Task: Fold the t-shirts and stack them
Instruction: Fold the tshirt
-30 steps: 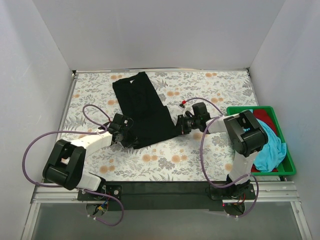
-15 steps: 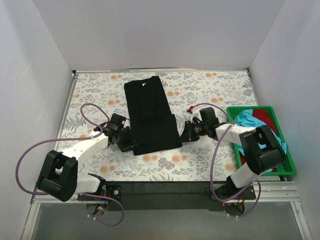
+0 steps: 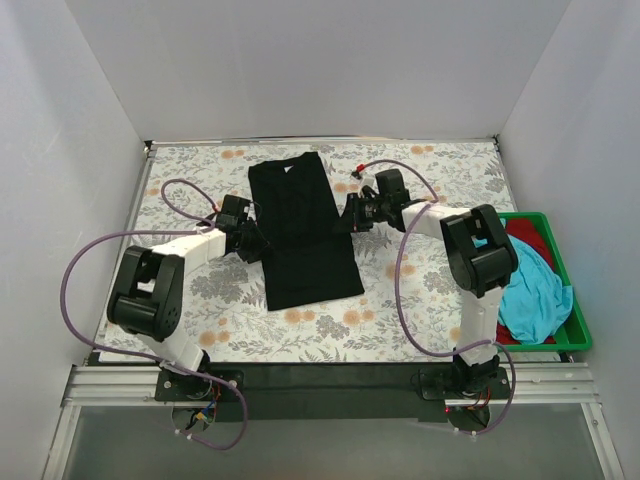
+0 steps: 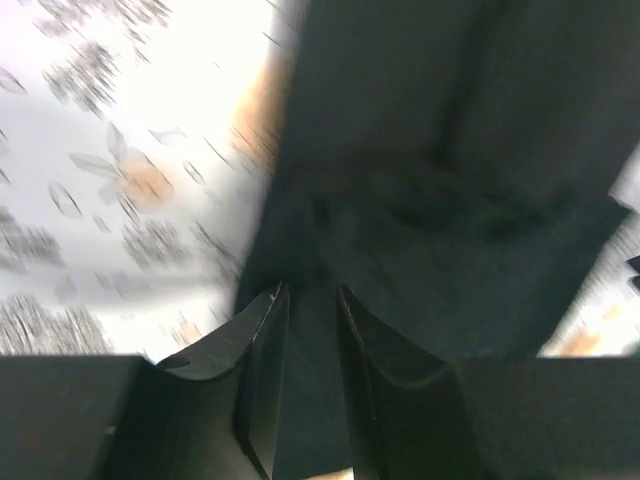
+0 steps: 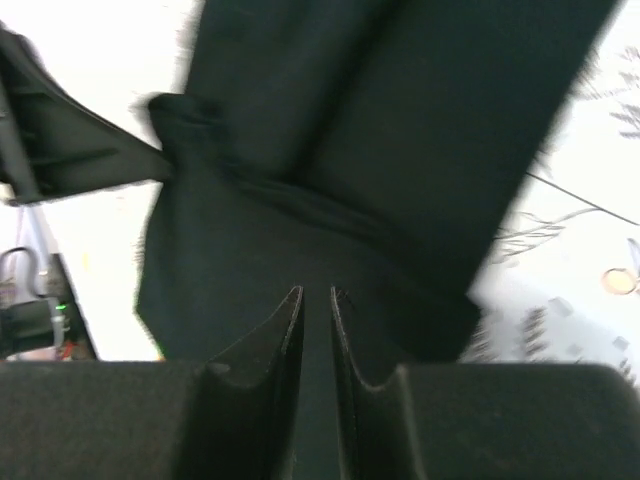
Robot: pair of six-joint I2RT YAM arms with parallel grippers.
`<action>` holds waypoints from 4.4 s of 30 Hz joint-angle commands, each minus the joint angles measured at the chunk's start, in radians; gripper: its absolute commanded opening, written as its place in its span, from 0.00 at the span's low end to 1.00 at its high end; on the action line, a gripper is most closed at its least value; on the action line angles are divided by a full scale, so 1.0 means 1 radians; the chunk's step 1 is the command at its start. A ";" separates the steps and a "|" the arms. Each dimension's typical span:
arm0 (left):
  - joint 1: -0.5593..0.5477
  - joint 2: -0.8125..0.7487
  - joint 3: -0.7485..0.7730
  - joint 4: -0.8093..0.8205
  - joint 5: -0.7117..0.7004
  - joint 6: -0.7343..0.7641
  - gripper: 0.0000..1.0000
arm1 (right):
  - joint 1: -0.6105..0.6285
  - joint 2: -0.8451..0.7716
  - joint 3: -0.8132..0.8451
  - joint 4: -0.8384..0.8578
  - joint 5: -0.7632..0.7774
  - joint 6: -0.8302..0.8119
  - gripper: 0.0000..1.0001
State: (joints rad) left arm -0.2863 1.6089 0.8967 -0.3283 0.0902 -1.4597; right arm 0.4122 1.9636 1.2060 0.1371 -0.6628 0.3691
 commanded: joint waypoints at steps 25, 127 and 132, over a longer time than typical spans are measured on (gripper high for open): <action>-0.336 -0.280 -0.110 -0.390 -0.218 -0.143 0.71 | 0.086 -0.544 -0.331 -0.353 0.531 -0.096 0.60; -0.498 -0.466 -0.208 -0.701 0.237 -0.129 0.00 | 0.470 -0.683 -0.429 -1.050 0.485 -0.038 0.01; -0.475 -0.451 -0.070 -0.749 0.109 -0.157 0.00 | 0.458 -0.636 -0.228 -1.148 0.548 -0.079 0.01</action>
State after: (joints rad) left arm -0.7803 1.1564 0.7559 -0.9722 0.2764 -1.6016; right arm 0.8837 1.2999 0.8631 -0.8433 -0.1799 0.3485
